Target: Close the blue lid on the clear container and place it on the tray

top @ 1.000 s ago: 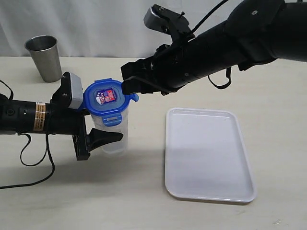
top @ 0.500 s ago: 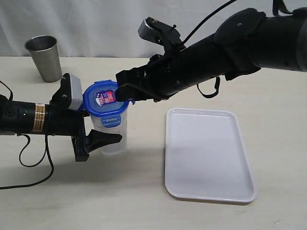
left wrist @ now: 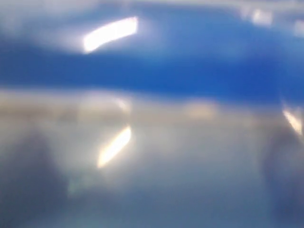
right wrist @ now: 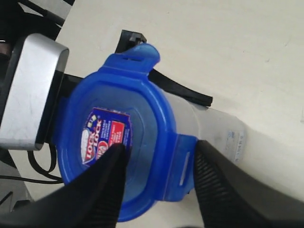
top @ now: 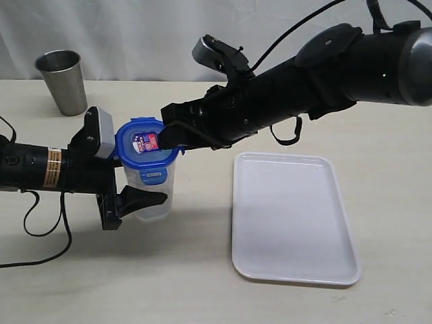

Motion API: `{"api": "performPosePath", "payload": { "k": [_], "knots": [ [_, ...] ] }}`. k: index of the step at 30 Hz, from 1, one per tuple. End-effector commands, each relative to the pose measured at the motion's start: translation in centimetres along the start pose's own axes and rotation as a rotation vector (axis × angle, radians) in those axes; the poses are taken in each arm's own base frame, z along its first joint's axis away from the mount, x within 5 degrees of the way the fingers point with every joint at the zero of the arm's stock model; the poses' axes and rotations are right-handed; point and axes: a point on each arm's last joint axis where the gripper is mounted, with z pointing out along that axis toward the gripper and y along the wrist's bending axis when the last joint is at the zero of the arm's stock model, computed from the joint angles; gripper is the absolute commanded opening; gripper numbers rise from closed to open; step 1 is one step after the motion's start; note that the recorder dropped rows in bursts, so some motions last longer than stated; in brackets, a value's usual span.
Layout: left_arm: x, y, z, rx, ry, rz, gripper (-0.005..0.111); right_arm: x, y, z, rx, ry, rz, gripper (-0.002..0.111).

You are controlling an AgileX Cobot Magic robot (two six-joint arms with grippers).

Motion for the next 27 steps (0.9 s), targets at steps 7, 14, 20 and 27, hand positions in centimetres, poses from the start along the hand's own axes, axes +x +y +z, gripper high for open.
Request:
{"api": "performPosePath", "payload": {
  "k": [7,14,20,27],
  "knots": [
    [-1.5,-0.2,0.0,0.03,-0.115,-0.008,0.0,1.5,-0.6,1.9,-0.064,0.122,0.013,0.039],
    [-1.4,-0.3,0.0,0.032,-0.113,-0.016,0.0,1.2,-0.4,1.6,-0.079,0.116,-0.081,0.04],
    [-1.4,-0.2,0.0,0.028,-0.105,-0.015,0.0,-1.2,1.5,-0.7,-0.047,0.053,-0.281,0.055],
    [-1.3,0.0,0.0,-0.011,-0.094,0.191,0.0,-2.0,3.5,-4.4,0.036,0.055,-0.531,0.057]
  ]
}}
